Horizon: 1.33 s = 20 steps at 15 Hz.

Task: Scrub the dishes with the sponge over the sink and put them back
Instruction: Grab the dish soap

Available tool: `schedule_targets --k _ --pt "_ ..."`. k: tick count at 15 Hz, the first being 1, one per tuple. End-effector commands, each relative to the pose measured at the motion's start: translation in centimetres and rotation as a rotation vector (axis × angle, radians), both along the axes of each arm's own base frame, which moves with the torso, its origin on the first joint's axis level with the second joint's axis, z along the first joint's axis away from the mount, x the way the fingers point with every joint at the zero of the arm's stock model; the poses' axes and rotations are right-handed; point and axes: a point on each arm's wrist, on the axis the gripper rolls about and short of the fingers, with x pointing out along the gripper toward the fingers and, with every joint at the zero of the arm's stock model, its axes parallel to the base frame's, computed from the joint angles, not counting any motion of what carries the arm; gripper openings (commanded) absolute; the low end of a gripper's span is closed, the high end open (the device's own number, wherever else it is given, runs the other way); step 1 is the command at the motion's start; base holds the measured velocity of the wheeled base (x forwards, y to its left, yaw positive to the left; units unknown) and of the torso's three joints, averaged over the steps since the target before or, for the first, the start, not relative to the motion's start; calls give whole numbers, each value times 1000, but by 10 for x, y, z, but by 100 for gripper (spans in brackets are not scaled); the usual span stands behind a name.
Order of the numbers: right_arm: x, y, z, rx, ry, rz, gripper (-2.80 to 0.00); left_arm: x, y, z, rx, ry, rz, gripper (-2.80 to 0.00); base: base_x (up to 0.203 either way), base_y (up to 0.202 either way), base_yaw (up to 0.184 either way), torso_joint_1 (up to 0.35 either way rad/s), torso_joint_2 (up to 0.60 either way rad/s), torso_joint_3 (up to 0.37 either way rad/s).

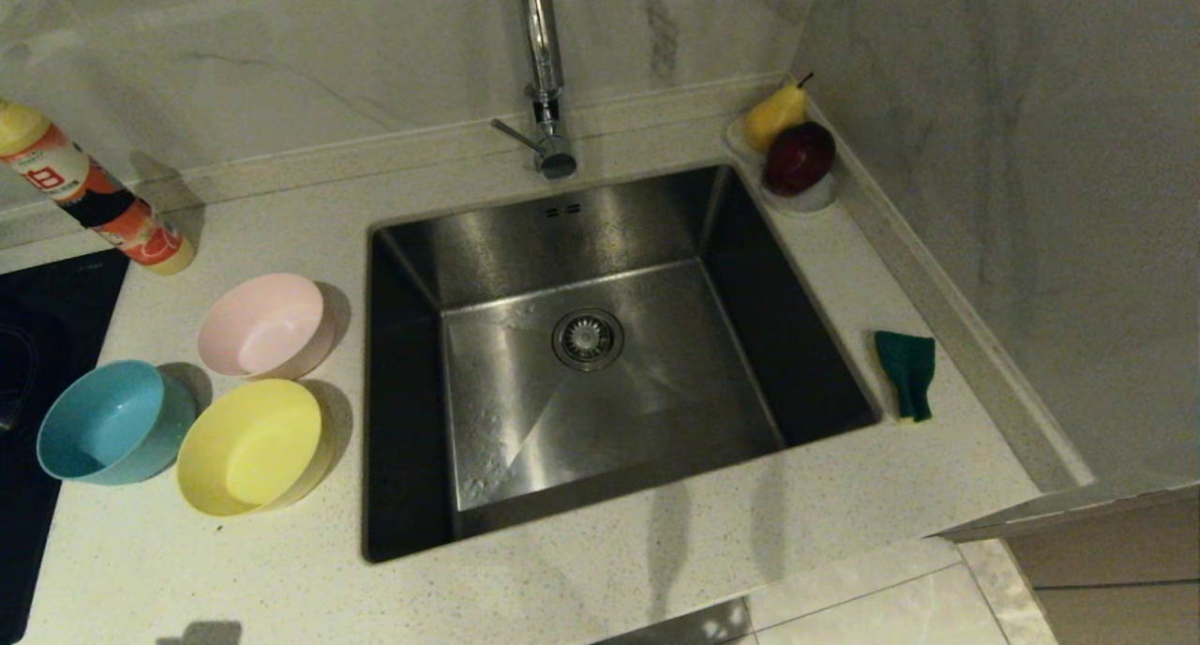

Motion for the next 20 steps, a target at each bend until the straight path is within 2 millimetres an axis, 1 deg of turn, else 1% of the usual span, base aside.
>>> schedule_targets --k 1,20 --pt "0 0 0 -2 -1 1 -280 0 0 0 2 2 0 -280 0 0 0 0 0 0" --pt "0 0 0 -2 -1 1 -280 0 0 0 2 3 3 -280 0 0 0 0 0 0"
